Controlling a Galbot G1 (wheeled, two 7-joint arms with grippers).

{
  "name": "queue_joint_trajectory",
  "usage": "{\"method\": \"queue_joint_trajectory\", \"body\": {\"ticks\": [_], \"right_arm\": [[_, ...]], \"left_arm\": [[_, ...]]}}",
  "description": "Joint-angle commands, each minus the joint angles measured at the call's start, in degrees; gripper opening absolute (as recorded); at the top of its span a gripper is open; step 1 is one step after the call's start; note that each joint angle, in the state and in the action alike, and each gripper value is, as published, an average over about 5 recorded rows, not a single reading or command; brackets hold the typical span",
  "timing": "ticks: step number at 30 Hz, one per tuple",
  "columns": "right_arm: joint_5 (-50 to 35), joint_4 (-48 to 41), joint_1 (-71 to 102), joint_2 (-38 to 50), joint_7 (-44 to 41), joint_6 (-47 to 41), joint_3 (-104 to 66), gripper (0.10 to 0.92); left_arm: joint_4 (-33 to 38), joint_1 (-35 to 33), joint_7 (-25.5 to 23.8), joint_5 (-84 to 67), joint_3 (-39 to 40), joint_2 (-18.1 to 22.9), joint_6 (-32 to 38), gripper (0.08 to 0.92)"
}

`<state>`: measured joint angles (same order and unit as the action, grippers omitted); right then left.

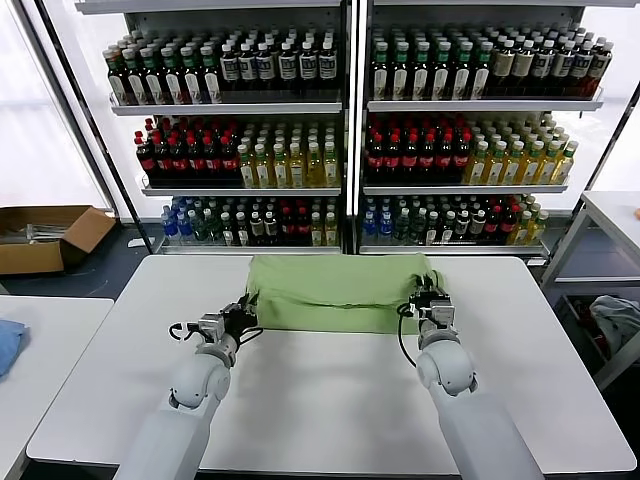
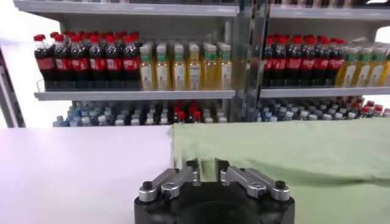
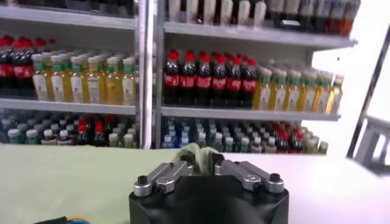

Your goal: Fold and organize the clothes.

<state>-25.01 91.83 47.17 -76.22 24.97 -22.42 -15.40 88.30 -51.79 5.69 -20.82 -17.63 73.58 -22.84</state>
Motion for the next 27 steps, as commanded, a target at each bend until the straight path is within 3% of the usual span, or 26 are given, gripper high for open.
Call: {"method": "queue_joint_trajectory", "body": {"ticks": [1, 12, 18, 27], "right_arm": [[-6.4, 5.1, -0.3, -0.8, 5.1, -2.6, -0.3, 0.551], [-11.9, 1.4, -3.4, -1.0, 8.0, -3.3, -0.3, 0.812], [-8.6, 3.0, -2.8, -1.4, 9.3, -6.3, 0.5, 0.822], [-6.5, 13.2, 8.4, 7.4, 8.1, -10.6, -1.0, 0.823]], "left_arm": [[6.7, -2.5, 1.8, -0.1, -1.0, -0.7, -3.9, 0.550], [8.2, -5.3, 1.5, 0.9, -1.4, -0.8, -4.3, 0.811], [9.3, -6.5, 1.4, 0.8, -1.8, -0.6, -5.1, 0.822], [10.4, -7.2, 2.0, 0.9, -2.1, -1.4, -6.6, 0.823]]}}
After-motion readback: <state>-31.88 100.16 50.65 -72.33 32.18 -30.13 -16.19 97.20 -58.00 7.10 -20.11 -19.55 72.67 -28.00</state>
